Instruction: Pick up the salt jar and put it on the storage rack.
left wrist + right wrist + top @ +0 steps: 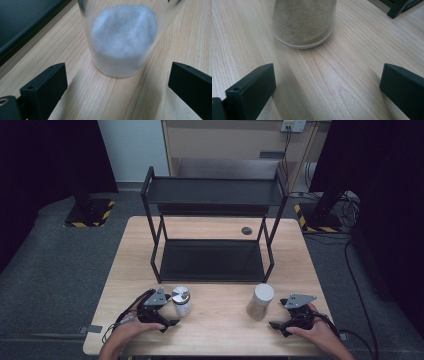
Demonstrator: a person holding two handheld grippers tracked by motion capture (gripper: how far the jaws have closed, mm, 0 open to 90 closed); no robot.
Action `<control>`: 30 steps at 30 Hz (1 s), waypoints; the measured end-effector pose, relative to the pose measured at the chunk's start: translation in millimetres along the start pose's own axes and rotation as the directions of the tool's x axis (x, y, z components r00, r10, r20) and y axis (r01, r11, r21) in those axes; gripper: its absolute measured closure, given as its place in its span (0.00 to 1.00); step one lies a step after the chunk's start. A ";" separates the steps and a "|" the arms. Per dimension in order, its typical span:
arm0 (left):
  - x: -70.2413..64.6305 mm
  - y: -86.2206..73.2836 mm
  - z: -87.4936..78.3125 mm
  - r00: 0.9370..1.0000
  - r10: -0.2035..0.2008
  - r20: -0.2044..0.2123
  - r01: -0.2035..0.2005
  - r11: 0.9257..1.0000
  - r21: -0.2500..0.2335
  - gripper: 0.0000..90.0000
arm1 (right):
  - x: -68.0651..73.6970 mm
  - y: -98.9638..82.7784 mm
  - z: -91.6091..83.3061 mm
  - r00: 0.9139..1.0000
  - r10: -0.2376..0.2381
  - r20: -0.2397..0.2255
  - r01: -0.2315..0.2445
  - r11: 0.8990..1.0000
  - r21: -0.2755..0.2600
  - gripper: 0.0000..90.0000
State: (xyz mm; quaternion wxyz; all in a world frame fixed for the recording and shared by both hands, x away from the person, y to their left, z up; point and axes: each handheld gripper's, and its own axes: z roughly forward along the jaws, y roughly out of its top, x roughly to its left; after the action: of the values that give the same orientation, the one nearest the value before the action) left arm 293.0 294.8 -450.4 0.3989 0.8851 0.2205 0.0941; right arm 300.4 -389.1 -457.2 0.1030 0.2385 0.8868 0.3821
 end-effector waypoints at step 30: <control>-3.0 9.5 18.2 1.000 -0.009 0.014 0.010 0.995 -0.102 0.14 | 3.0 -0.4 -0.3 1.000 0.009 0.010 -0.009 1.000 -0.001 0.02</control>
State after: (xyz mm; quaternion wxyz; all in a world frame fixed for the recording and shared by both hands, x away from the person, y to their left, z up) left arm 299.6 275.7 -455.3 0.4454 0.8632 0.2168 0.0973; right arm 297.6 -388.1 -457.2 0.1060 0.2444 0.8851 0.3816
